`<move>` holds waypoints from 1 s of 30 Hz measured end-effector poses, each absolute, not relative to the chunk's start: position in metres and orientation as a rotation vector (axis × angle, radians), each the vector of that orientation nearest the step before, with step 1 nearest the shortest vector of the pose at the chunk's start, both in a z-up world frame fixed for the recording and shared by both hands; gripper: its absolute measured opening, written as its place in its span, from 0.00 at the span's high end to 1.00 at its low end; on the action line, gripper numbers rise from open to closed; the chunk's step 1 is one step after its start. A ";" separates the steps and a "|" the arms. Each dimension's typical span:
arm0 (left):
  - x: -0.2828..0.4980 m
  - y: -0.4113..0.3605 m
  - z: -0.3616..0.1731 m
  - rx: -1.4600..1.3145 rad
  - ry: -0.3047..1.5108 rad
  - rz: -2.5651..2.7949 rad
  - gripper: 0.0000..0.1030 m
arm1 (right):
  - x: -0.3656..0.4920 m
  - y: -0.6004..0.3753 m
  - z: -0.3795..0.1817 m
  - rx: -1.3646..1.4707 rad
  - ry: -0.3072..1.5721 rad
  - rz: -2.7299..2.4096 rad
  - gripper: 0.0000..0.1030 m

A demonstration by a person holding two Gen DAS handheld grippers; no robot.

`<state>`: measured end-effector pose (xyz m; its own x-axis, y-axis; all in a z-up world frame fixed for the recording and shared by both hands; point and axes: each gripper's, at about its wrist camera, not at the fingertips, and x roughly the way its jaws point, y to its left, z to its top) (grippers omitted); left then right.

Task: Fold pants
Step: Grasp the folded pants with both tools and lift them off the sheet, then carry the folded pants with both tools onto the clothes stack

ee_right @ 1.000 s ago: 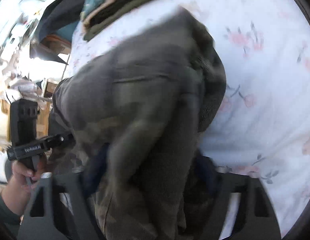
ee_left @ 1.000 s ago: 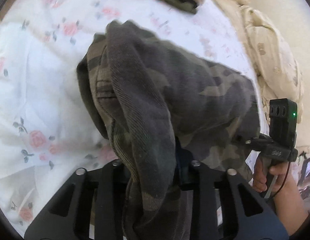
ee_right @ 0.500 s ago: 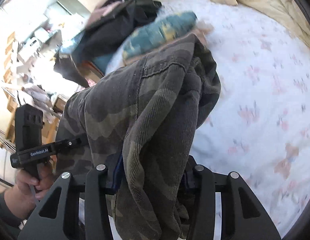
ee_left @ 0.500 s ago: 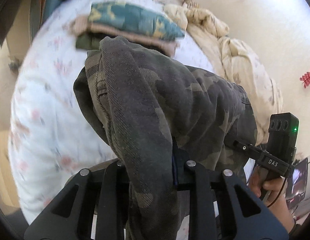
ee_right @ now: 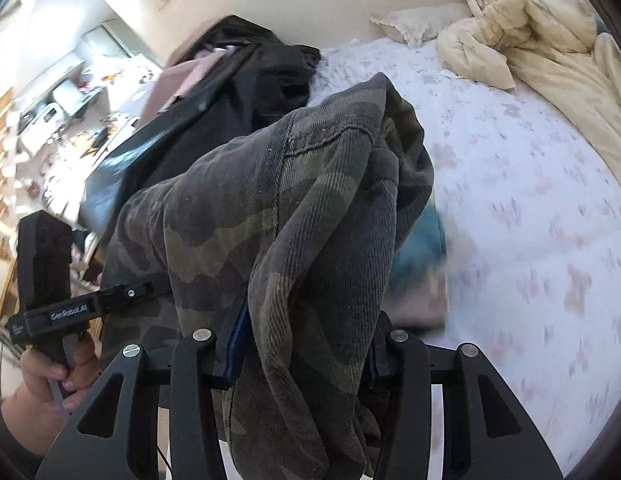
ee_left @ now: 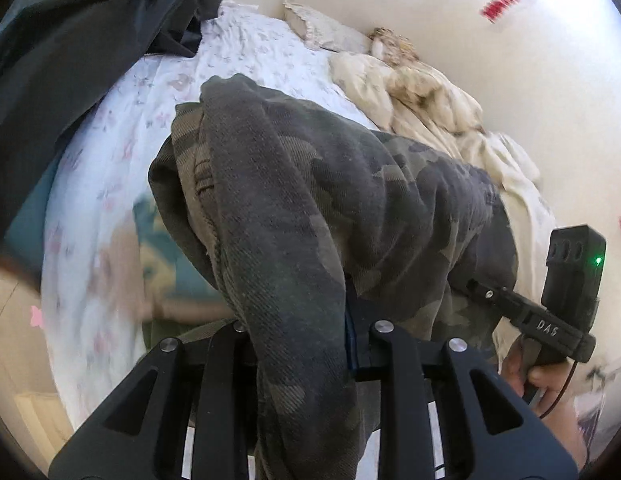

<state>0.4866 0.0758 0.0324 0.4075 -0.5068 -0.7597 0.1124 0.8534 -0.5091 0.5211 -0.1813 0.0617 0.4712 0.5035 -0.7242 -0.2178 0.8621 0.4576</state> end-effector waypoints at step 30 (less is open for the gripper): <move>0.575 0.075 -0.038 -0.246 0.857 -0.211 0.73 | 0.623 -0.140 0.023 0.067 0.838 0.217 0.90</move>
<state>0.5745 0.0750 -0.0378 0.6368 -0.2807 -0.7182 0.0842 0.9511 -0.2971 0.6230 -0.1401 0.0226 0.6485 0.2171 -0.7296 -0.1643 0.9758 0.1443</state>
